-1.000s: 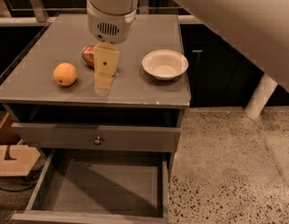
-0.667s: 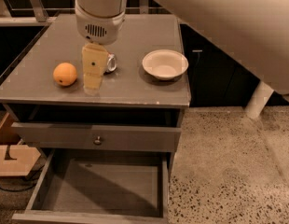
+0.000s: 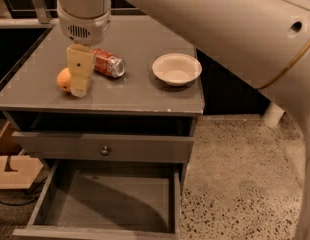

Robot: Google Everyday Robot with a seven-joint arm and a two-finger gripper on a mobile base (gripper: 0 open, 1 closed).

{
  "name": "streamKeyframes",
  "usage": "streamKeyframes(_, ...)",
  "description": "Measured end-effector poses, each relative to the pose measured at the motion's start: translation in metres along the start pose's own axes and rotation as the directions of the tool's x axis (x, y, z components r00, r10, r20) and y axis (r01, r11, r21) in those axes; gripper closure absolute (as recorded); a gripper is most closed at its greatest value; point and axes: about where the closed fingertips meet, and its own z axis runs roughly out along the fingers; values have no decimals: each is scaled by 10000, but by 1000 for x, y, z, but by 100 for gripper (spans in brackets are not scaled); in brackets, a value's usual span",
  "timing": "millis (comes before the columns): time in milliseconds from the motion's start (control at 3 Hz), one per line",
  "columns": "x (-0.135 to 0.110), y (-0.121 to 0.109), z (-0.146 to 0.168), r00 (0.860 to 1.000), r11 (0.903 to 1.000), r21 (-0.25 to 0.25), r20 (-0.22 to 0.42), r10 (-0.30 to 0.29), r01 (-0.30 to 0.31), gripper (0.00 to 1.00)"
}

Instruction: Place orange into middle drawer

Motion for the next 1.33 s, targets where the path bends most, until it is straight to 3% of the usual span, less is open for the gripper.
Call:
streamKeyframes(333,-31,-14,2,9990,9993,378,454,-54,37,0)
streamKeyframes(667,-31,-14,2,9990,9993,378,454,-54,37,0)
streamKeyframes(1333,-50,-7,63,9992,9959,-867,338,-227,256,0)
